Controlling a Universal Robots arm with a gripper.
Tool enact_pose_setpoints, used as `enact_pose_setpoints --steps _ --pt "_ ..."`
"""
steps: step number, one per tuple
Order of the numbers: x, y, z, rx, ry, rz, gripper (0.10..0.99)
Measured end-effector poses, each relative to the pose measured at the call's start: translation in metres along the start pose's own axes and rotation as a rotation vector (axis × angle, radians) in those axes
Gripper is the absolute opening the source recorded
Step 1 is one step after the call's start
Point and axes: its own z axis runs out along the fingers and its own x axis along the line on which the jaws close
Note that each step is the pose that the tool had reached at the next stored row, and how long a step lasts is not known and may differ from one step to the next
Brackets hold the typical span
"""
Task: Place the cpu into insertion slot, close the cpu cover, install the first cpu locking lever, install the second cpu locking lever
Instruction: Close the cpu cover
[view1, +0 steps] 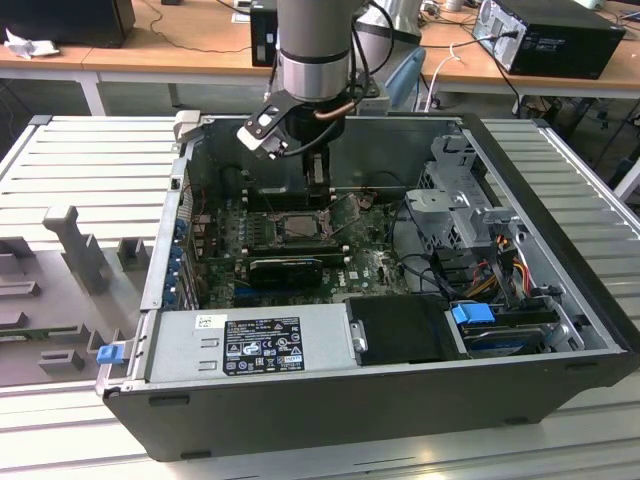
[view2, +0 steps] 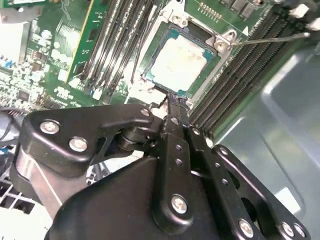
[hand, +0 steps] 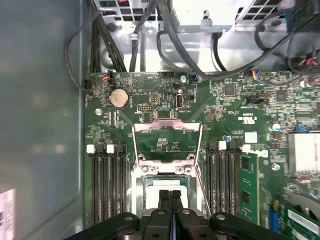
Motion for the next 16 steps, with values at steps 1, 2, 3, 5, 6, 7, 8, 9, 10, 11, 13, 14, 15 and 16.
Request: enact_pose_setpoints --steps 1,2,3,5,6,7,8,9,10,11,13,14,15,16 --pt "0.0001 0.0008 -0.0019 0.003 0.0003 -0.001 0.106" --pt "0.0002 0.0054 -0.0016 0.008 0.0004 -0.004 0.106" --pt "0.0002 0.0096 -0.0012 0.013 0.0004 -0.007 0.106" --pt "0.0005 0.0214 0.0009 0.025 0.0005 -0.013 0.106" --pt "0.0006 0.0271 0.0025 0.029 0.0007 -0.02 0.106" --pt "0.0006 0.0291 0.0034 0.029 0.0022 -0.048 0.106" --pt "0.0007 0.0297 0.0037 0.029 0.0033 -0.074 0.106" --pt "0.0007 0.0312 0.0038 0.029 0.0037 -0.081 0.106" --pt "0.0007 0.0329 0.004 0.029 0.004 -0.083 0.106" --pt "0.0008 0.0349 0.0041 0.029 0.004 -0.083 0.106" --pt "0.0009 0.0383 0.0044 0.029 0.0041 -0.083 0.106" --pt "0.001 0.0422 0.0047 0.029 0.0042 -0.083 0.106" --pt "0.0011 0.0455 0.0049 0.03 0.0043 -0.083 0.106" --pt "0.0012 0.0512 0.0052 0.03 0.0042 -0.083 0.106"
